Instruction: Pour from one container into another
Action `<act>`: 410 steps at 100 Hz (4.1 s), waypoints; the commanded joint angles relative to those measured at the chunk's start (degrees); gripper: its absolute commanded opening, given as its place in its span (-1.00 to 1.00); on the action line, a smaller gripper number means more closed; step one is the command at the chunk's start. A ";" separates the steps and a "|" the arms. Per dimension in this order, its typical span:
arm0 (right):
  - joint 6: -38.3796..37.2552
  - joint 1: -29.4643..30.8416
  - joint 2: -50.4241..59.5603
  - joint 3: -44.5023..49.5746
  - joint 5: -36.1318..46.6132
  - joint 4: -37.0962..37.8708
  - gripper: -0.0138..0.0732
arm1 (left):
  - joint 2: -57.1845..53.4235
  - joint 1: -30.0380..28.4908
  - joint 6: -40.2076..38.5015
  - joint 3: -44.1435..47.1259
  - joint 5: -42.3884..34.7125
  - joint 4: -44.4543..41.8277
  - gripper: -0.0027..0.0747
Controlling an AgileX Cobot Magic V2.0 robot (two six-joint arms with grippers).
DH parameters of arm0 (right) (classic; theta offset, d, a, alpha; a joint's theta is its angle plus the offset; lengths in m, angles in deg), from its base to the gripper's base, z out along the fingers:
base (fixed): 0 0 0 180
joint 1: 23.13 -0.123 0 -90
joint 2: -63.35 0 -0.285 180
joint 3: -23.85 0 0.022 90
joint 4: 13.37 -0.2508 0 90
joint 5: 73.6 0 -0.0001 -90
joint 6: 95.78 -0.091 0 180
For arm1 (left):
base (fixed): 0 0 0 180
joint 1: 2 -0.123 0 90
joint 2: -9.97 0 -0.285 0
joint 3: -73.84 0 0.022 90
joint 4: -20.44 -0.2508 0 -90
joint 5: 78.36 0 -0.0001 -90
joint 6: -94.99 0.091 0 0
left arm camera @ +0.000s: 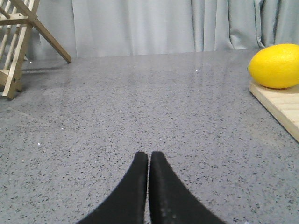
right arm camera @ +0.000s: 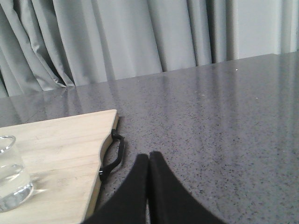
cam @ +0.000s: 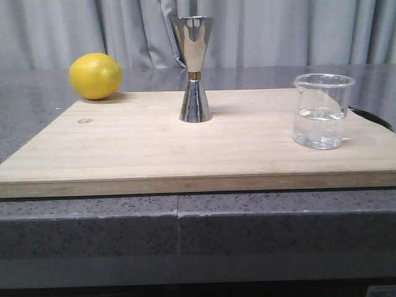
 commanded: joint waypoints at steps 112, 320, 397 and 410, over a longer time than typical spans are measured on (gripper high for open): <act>0.76 0.23 1.04 -1.60 7.01 0.70 -0.84 | -1.23 0.43 -0.25 -0.94 -14.91 8.32 -0.99; 0.64 0.23 -17.68 -27.35 -14.13 12.80 0.52 | 16.42 0.31 3.61 -27.43 5.38 6.00 0.67; 0.64 0.23 -17.68 -30.47 -21.68 10.59 0.52 | 20.77 0.31 6.58 -35.03 19.91 10.18 0.66; 0.64 0.23 -17.68 -31.21 -22.50 10.59 0.52 | 27.22 0.31 9.58 -40.09 28.28 10.67 0.66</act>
